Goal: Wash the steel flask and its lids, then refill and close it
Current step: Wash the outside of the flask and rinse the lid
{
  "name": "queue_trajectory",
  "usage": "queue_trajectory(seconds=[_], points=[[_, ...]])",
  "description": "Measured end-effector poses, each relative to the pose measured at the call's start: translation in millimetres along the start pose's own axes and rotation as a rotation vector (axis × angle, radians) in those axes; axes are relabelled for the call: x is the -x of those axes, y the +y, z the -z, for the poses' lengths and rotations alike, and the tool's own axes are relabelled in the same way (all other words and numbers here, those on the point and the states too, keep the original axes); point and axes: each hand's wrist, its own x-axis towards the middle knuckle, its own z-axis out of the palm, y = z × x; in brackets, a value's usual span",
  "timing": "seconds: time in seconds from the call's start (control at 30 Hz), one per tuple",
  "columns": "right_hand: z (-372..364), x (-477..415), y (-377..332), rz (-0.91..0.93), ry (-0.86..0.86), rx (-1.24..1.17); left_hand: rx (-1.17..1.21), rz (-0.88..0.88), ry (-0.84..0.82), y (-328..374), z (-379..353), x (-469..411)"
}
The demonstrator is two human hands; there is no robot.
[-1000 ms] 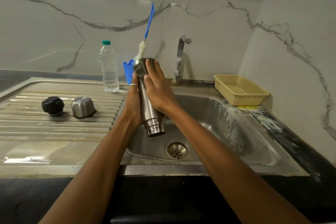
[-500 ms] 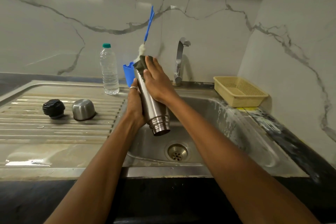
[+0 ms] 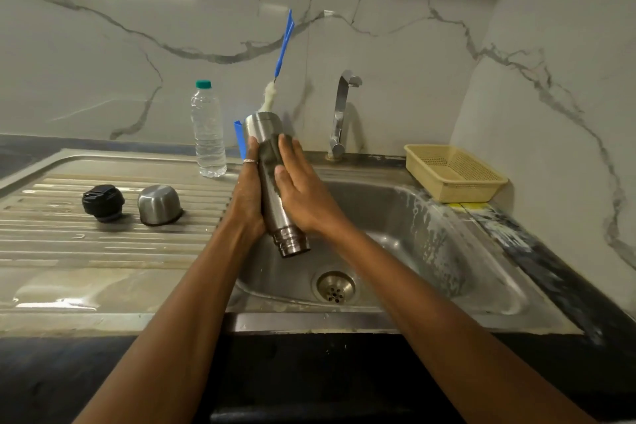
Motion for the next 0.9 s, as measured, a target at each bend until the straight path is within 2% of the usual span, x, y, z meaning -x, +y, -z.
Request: queue_trajectory(seconds=[0.13,0.23,0.37,0.57,0.7,0.9], points=[[9,-47,-8,-0.011,0.085,0.042,0.046,0.028,0.004,-1,0,-3],[7,-53,-5,-0.027,0.068,0.067,0.047,0.012,0.047,-3,1,-5],[-11,-8,1,0.014,0.035,0.119,0.015,0.008,0.117,-7,5,-6],[-14,50,12,0.028,-0.140,0.171,0.047,0.049,0.108,3,17,-6],[-7,13,3,0.025,-0.041,0.097,0.011,0.011,0.048,-1,7,-3],[1,-49,-20,-0.011,0.070,0.006,0.151,-0.031,0.017,1,-6,4]])
